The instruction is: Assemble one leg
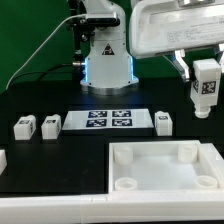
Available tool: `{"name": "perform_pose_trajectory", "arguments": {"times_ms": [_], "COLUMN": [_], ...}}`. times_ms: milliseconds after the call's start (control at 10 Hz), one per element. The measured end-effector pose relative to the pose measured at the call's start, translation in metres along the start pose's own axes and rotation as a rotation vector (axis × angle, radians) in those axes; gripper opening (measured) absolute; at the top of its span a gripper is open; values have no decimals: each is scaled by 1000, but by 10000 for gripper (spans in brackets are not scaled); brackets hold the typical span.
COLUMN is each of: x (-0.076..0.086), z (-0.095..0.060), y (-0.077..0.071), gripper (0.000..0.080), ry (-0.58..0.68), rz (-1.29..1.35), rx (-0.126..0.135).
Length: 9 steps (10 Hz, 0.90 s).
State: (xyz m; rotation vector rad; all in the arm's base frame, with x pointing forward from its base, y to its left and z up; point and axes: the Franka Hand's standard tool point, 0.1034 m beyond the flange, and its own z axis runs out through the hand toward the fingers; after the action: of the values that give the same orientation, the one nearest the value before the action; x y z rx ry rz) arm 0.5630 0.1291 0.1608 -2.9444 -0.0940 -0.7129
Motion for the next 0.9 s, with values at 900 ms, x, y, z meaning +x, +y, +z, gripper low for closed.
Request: {"name": "perform_pose_trajectory", "arguments": {"times_ms": [900], "x": [29], "z": [32], "y": [29], "gripper": [291], "ry": [108], "rz": [-60], "rx": [-21]}}
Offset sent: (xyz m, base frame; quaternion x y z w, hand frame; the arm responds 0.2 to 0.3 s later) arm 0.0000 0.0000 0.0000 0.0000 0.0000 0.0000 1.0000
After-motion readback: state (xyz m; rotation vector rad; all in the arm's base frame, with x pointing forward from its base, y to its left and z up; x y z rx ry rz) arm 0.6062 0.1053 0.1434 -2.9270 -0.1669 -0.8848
